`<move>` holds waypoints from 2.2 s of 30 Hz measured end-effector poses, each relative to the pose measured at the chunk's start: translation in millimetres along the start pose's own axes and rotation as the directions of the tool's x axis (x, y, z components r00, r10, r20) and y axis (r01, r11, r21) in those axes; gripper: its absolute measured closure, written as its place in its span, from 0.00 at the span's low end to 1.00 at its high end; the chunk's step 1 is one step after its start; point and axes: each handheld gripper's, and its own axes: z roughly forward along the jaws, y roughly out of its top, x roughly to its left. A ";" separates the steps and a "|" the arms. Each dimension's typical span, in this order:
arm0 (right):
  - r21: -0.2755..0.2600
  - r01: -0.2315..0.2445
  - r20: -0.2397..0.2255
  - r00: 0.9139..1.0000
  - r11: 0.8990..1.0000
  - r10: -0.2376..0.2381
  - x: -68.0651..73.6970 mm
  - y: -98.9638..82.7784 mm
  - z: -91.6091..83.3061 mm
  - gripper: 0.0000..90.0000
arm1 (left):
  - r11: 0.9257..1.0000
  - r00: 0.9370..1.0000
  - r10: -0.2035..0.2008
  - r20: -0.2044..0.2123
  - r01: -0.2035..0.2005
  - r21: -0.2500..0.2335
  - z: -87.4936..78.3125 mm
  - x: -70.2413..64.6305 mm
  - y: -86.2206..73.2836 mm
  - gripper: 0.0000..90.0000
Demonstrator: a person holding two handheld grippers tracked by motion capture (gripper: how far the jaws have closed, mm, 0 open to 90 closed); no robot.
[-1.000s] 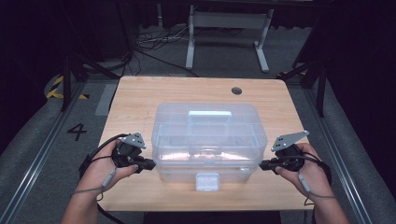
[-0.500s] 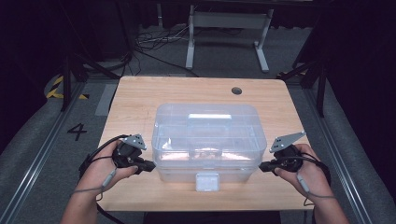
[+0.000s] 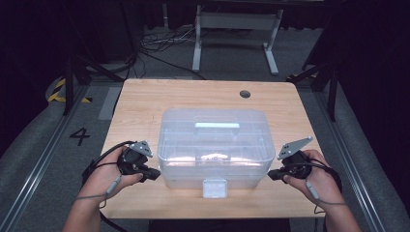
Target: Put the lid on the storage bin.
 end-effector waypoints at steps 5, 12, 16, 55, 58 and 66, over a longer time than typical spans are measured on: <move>-0.001 0.002 -0.012 1.000 1.000 -0.002 -0.1 -0.8 -0.5 0.99 | 1.000 1.000 -0.008 0.005 0.008 -0.021 -4.0 -0.5 -0.8 0.96; -0.028 -0.005 -0.013 1.000 1.000 0.004 -2.6 -2.8 -12.2 0.98 | 0.996 1.000 -0.012 -0.003 0.012 -0.090 -14.8 -4.7 -2.9 0.93; -0.074 -0.007 -0.006 1.000 0.997 0.006 -6.9 -3.1 -24.0 0.98 | 0.985 0.999 -0.030 -0.020 0.026 -0.169 -28.6 -6.4 -7.5 0.94; -0.380 -0.244 0.156 0.934 0.892 0.321 -109.1 -41.1 -21.0 0.94 | 0.851 0.885 -0.405 -0.231 0.272 -0.450 -21.3 65.9 -41.9 0.82; -0.381 -0.251 0.154 0.932 0.890 0.329 -112.6 -44.0 -17.0 0.94 | 0.854 0.881 -0.409 -0.237 0.279 -0.438 -15.7 70.5 -42.7 0.82; -0.356 -0.260 0.156 0.931 0.898 0.331 -126.8 -52.6 3.1 0.93 | 0.879 0.878 -0.396 -0.269 0.278 -0.388 -1.4 79.5 -45.6 0.82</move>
